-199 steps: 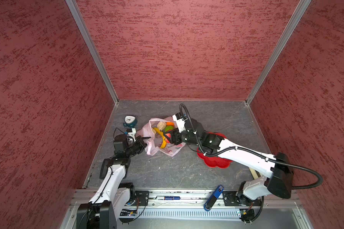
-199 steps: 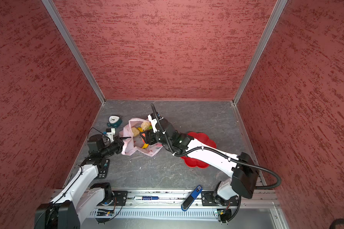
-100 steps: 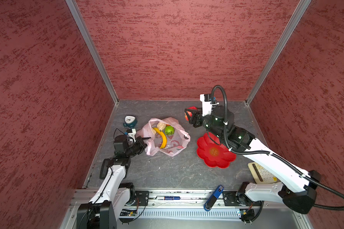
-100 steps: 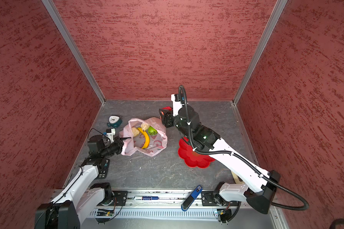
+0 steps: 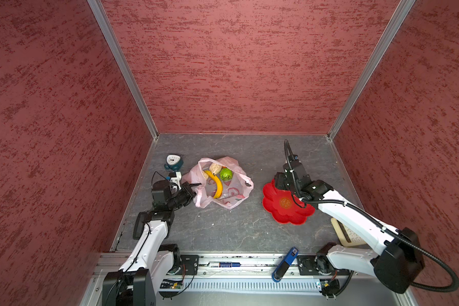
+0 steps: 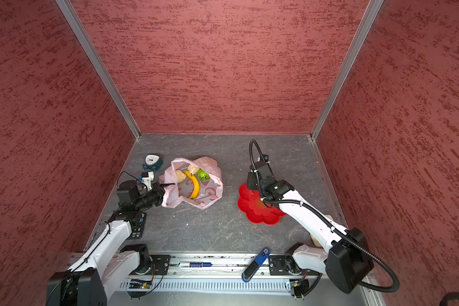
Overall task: Take the fake fruits out of the plastic bag
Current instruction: 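Carry the red apple over the red flower bowl with the right gripper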
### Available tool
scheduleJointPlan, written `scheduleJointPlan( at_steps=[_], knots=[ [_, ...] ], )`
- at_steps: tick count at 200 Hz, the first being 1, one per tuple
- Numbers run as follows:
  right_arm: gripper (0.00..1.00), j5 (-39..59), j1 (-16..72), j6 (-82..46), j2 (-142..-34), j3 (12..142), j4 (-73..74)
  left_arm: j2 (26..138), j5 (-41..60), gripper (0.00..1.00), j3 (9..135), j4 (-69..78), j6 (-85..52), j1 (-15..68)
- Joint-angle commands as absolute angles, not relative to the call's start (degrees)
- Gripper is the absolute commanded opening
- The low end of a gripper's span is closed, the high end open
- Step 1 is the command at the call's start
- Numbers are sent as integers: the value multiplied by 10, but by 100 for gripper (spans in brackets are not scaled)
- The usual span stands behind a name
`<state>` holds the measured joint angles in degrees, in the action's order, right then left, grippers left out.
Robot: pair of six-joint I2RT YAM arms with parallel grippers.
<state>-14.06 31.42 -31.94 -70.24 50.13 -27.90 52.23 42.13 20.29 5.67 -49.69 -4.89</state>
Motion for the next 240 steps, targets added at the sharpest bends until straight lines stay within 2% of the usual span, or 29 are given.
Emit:
scheduleJointPlan(
  at_steps=[1, 98, 128, 174, 240],
  knots=[
    [15, -134, 305, -357, -699, 473, -256, 518, 423, 5, 202, 66, -494, -53],
    [21, -102, 291, -404, -777, 376, -162, 506, 420, 5, 200, 48, -487, -53],
    [27, -99, 289, -411, -798, 368, -153, 509, 421, 5, 200, 52, -487, -53],
    [51, -110, 288, -418, -805, 360, -149, 515, 423, 5, 207, 51, -484, -53],
    [74, -118, 286, -409, -813, 372, -156, 509, 423, 5, 209, 46, -486, -53]
  ],
)
